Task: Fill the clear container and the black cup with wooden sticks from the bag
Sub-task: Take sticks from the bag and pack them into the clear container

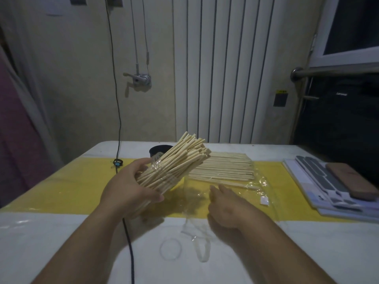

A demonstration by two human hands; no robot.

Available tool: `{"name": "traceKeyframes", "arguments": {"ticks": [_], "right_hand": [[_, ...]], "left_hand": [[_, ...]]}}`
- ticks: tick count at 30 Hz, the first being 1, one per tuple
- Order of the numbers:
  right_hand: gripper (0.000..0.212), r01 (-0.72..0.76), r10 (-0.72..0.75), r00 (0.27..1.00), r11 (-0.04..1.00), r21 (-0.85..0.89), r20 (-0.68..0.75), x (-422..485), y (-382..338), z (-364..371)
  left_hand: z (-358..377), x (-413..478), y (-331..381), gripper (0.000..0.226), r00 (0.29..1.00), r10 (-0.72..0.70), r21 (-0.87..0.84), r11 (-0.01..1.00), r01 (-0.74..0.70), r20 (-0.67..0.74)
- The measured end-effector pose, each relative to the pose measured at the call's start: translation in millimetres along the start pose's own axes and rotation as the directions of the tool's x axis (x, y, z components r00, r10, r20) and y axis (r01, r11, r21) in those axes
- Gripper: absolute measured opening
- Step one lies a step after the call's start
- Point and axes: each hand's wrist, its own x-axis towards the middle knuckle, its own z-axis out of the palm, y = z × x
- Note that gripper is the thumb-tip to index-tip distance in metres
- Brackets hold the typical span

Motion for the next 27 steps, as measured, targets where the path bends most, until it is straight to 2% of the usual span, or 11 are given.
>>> {"name": "traceKeyframes", "arguments": {"ticks": [5,10,13,15,19,21,23,24,26,27], "right_hand": [[0.066,0.01,-0.008,0.989,1.0,0.011,-0.147,17.9,-6.1,4.0],[0.065,0.053,-0.065,0.982,0.996,-0.072,-0.175,40.0,-15.3,-1.8],[0.048,-0.004,-0.022,0.963,0.995,-0.096,-0.267,49.2,-20.4,-8.8],[0.039,-0.064,0.029,0.968,0.989,-0.134,-0.25,55.2,-23.0,-13.6],[0.039,-0.111,0.04,0.956,0.966,-0.232,-0.292,63.7,-25.9,-19.3],[0.041,-0.128,0.071,0.96,0.972,-0.198,-0.272,70.5,-26.1,-19.5],[0.038,-0.137,0.124,0.964,0.99,-0.042,-0.235,79.6,-25.8,-16.6],[0.04,-0.108,0.102,0.973,0.994,-0.016,-0.206,81.0,-23.7,-17.0],[0.045,-0.047,0.016,0.965,0.992,-0.113,-0.263,86.2,-18.8,-16.3],[0.041,-0.046,0.002,0.967,0.985,-0.166,-0.257,83.7,-20.0,-19.6]], "left_hand": [[0.1,-0.5,3.0,0.087,1.0,-0.002,0.0,1.0,0.002,0.008],[0.8,-1.2,2.6,0.095,1.0,0.008,0.009,1.0,-0.008,0.006],[0.6,-0.7,2.1,0.096,1.0,0.007,-0.001,1.0,-0.007,0.001],[0.3,-0.3,1.9,0.097,1.0,0.005,-0.004,1.0,-0.005,0.001],[-0.1,0.3,1.7,0.09,1.0,0.0,-0.007,1.0,0.0,0.007],[-0.2,0.1,2.4,0.082,1.0,0.006,-0.003,1.0,-0.006,0.01],[-0.7,0.1,2.4,0.08,1.0,0.012,0.005,1.0,-0.012,0.013],[-0.7,0.1,2.6,0.08,1.0,0.014,0.01,1.0,-0.014,0.013],[-0.7,0.1,2.9,0.081,1.0,0.014,0.009,1.0,-0.014,0.015],[-0.7,-0.1,3.2,0.081,1.0,0.015,0.008,1.0,-0.015,0.014]]}}
